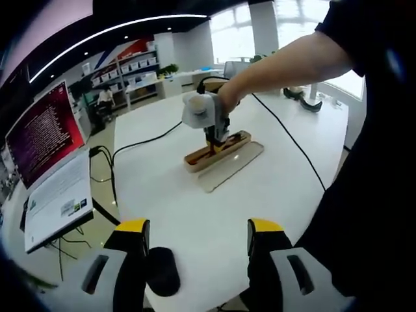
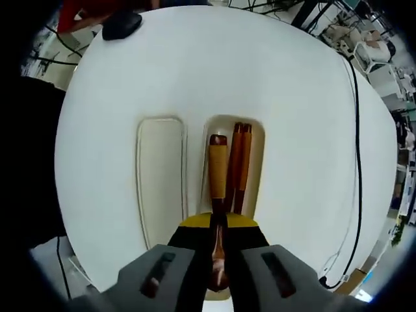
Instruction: Arrange the utensils inside the cutlery case until each visible utensil rests in its matching compartment.
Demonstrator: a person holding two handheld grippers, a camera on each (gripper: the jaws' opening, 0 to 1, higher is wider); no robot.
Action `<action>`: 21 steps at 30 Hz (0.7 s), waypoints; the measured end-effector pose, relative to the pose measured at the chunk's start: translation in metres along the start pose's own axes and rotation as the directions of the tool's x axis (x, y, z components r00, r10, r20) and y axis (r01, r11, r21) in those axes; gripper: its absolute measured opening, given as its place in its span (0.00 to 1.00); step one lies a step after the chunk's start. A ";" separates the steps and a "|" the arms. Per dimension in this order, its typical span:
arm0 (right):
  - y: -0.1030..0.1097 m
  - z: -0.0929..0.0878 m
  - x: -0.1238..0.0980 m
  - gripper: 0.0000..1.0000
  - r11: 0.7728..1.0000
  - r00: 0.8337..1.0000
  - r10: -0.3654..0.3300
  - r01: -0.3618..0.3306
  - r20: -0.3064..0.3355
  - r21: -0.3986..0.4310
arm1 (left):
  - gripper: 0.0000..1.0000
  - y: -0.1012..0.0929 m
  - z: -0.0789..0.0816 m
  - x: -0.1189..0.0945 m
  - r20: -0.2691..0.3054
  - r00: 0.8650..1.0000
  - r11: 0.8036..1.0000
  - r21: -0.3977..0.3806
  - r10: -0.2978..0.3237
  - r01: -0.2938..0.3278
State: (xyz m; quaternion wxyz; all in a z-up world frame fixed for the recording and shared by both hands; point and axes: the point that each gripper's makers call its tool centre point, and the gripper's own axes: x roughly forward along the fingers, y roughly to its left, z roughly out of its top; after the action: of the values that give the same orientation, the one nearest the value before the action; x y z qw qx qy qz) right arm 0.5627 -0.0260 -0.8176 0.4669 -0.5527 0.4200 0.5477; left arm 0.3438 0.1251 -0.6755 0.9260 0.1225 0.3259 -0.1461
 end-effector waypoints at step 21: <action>0.006 0.007 -0.002 0.01 1.000 1.000 -0.002 0.001 -0.012 -0.003 | 0.62 0.000 -0.007 -0.006 -0.001 1.000 1.000 -0.020 0.020 -0.020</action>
State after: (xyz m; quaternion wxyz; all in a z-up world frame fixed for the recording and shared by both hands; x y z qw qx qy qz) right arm 0.5553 -0.0205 -0.8152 0.4639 -0.5571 0.4215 0.5448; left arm 0.3356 0.1287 -0.6769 0.9284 0.1164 0.3267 -0.1336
